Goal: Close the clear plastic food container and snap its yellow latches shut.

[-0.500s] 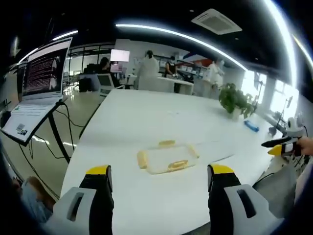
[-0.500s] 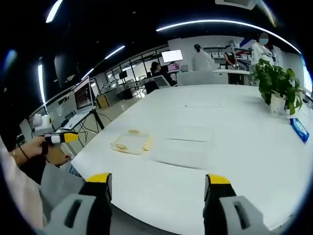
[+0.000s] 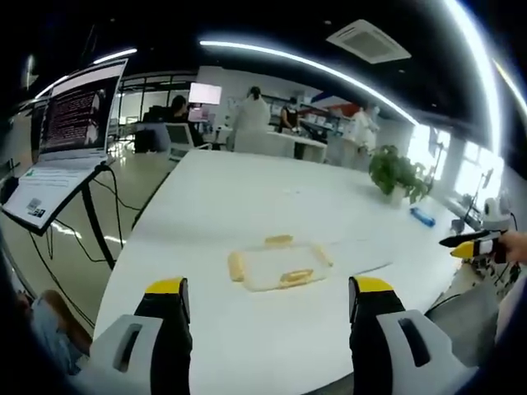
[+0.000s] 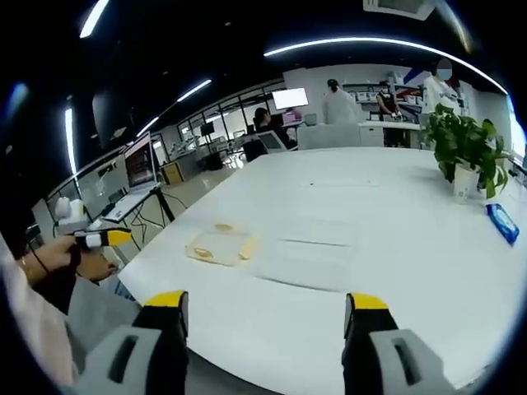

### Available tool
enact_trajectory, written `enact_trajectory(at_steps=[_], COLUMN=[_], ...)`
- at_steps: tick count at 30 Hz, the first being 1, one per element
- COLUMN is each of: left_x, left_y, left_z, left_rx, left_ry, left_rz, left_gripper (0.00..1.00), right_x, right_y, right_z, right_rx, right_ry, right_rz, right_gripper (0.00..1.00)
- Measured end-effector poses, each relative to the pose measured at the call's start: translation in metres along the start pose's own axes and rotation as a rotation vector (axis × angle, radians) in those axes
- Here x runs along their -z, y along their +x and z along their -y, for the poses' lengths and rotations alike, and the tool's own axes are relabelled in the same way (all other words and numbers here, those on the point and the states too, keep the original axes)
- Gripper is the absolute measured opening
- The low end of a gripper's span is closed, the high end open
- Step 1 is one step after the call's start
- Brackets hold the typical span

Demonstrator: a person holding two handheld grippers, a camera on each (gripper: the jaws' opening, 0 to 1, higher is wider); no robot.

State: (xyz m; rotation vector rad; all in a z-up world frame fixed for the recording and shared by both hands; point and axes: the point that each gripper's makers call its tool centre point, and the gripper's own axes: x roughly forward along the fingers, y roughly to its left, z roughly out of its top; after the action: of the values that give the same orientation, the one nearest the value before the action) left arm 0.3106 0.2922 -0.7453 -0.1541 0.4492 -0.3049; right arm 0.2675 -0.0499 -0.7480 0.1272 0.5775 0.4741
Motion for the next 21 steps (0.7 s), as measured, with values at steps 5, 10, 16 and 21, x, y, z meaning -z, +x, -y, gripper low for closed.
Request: enact_trajectory(at_steps=[5,10,16,21], left_x=[0.003,0.002,0.001,-0.002], left_y=[0.0,0.0,-0.001,-0.004], left_z=[0.003,0.003,0.002,0.003], left_rx=[0.009,0.009,0.013,0.014], left_ry=[0.001,-0.006,0.001,0.009], left_rz=[-0.011,-0.008,-0.011,-0.014], left_gripper=[0.77,0.76,0.76,0.76], right_x=[-0.001,-0.004,-0.004,-0.005], right_y=[-0.002,-0.004,0.0,0.005], right_z=[0.004,0.006,0.003,-0.007], right_rx=[0.01,0.02,0.013,-0.008], right_ry=[0.007,0.014,0.009,0.002], right_rz=[0.004,0.016,0.006,0.007], right_gripper=[0.77,0.77,0.77,0.77])
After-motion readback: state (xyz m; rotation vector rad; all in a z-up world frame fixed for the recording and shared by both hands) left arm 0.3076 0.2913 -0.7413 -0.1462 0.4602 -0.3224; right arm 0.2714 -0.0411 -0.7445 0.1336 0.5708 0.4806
